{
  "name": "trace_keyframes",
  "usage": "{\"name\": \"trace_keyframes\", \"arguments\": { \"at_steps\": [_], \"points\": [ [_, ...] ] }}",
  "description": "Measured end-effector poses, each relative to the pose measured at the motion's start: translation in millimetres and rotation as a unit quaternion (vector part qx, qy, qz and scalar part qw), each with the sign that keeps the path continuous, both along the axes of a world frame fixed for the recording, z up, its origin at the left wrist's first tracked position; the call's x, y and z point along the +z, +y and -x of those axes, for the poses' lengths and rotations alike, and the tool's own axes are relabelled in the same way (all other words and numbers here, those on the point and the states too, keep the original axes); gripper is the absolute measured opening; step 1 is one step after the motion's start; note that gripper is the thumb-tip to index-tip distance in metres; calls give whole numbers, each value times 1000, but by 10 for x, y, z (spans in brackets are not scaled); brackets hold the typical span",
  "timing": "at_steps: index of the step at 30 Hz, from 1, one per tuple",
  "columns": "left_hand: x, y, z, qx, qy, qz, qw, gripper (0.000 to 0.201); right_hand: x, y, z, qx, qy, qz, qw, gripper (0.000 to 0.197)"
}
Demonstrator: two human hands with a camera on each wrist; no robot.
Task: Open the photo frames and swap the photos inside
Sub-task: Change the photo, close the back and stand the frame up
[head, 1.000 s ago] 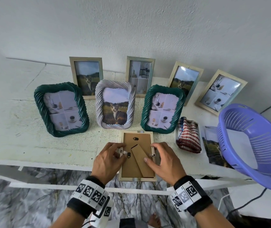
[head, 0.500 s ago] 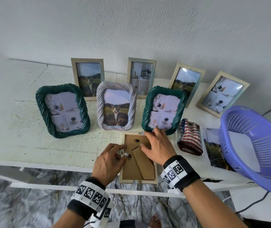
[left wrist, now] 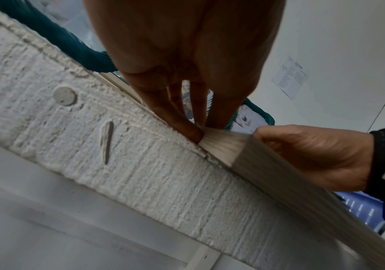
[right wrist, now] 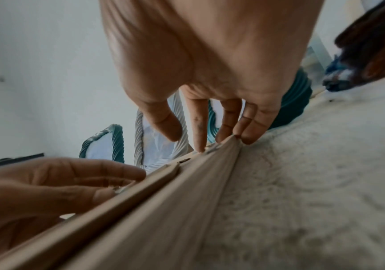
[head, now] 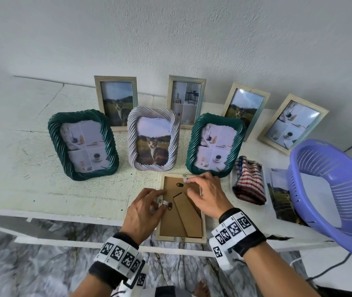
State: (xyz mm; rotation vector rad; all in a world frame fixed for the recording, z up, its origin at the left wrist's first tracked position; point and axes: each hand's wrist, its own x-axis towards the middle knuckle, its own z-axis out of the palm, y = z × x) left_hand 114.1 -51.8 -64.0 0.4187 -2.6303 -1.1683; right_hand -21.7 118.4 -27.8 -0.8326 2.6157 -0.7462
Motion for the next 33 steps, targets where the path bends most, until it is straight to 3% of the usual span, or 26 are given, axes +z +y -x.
{"name": "trace_keyframes", "arguments": {
  "at_steps": [12, 15, 19, 22, 33],
  "points": [
    [-13, -33, 8, -2, -1, -8, 1000, 35, 55, 61, 1, 7, -29, 13, 999, 37],
    [-13, -34, 14, -6, -7, -11, 1000, 34, 61, 118, -152, 20, -8, 9, 1000, 63],
    [-12, -29, 0, -7, 1, -13, 1000, 38, 81, 249, -539, 28, -68, -38, 997, 100],
    [-2, -22, -3, -2, 4, -13, 1000, 33, 58, 309, -772, 27, -78, -39, 996, 116],
    [11, -36, 3, -15, 2, -2, 1000, 32, -165, 311, -862, 29, -32, 14, 999, 103]
  ]
}}
